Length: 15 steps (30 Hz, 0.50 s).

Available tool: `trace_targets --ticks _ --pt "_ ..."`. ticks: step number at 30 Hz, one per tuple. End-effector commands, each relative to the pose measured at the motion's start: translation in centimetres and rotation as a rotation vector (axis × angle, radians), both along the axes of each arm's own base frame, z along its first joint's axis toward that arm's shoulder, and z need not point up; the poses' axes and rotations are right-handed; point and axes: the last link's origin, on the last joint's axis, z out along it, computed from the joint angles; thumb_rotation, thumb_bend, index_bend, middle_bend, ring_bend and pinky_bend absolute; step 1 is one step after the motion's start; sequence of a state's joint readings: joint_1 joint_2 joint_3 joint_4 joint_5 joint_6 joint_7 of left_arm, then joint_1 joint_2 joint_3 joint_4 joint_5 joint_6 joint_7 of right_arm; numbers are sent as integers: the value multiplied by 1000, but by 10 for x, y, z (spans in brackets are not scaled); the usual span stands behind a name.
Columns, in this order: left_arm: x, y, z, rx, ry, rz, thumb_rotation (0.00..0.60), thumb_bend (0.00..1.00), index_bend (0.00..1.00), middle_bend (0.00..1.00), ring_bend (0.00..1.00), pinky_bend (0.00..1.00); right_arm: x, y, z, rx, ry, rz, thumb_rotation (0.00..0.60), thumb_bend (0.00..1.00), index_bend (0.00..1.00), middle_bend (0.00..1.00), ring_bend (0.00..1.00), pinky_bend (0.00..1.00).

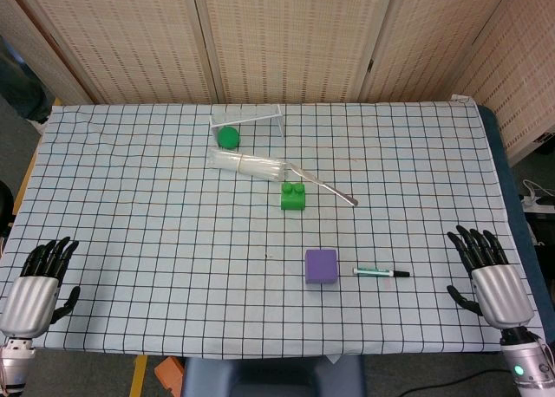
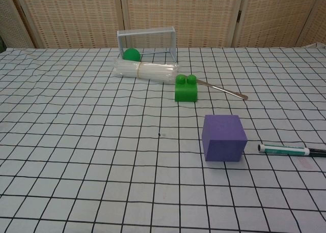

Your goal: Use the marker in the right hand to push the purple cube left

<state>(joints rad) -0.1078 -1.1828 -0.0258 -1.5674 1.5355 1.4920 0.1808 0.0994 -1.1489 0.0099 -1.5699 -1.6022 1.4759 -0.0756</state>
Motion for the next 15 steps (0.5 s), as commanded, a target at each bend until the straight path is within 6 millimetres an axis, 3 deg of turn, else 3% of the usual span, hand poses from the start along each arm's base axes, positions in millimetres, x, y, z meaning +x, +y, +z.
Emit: trace_targets --ticks 1,10,15 --pt "0 0 0 -2 3 4 600 406 0 0 0 100 0 -2 -2 -1 9 -6 600 137 0 0 0 0" --pt "1 2 -2 -17 -21 -5 600 405 0 0 0 105 6 -11 -27 -13 23 -8 600 139 0 4 0 0" --pt "1 5 -3 -18 -26 -13 600 404 0 0 0 118 19 -20 -52 5 161 32 600 148 22 108 0 0"
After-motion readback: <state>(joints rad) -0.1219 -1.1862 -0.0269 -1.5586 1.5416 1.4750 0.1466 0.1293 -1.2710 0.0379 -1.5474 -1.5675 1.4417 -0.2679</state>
